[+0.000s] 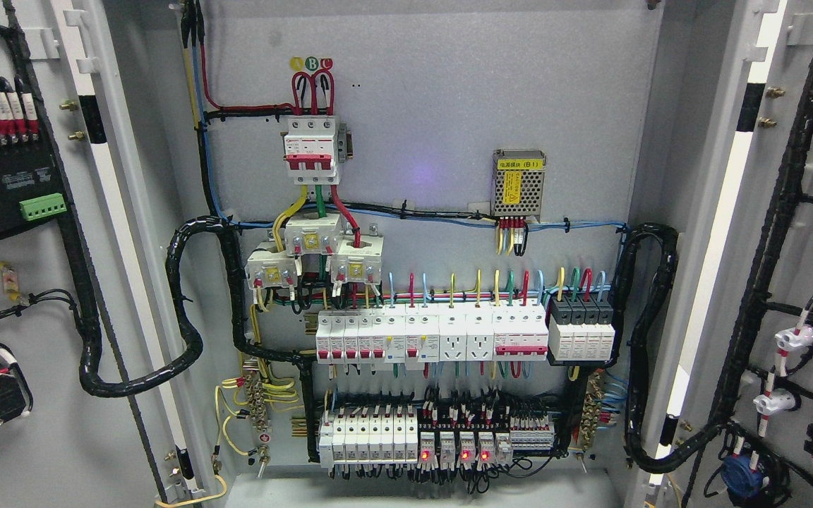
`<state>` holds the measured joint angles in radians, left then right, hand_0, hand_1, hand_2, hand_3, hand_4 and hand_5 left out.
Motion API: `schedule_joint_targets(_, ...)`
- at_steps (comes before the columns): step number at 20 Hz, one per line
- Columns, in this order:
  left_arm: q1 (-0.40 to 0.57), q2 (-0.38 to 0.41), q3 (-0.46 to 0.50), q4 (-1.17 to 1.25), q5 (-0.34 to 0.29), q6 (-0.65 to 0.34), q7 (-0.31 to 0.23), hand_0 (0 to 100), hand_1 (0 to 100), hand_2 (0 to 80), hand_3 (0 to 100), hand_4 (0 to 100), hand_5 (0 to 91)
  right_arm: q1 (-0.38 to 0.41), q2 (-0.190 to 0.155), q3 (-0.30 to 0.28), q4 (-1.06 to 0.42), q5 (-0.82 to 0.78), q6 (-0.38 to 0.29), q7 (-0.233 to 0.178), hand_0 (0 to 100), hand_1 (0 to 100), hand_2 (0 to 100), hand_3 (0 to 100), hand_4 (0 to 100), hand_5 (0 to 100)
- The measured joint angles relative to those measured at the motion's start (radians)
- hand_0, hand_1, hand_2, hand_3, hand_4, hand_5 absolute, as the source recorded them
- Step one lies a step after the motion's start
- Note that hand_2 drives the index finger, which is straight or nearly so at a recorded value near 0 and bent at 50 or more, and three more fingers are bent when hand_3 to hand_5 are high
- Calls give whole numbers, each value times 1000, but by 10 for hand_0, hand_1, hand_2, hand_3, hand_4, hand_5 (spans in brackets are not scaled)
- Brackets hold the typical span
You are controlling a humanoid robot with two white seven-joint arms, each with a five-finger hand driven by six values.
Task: Open door with both hands
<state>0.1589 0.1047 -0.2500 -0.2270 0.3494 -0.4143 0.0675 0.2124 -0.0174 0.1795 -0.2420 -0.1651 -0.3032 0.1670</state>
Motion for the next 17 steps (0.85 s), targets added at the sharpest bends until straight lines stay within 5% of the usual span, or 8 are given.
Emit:
schedule_joint_targets(7, -51, -19, 6, 188, -18, 65, 7, 0, 0, 0, 0, 0, 0, -4, 8, 0, 35, 115, 122, -56, 191, 0, 0, 0, 0, 0)
schedule_joint_targets(17, -80, -50, 32, 321, -29, 140, 92, 0, 0, 0, 0, 0, 0, -36, 13, -7, 45, 157, 218, -72, 191, 0, 0, 0, 0, 0)
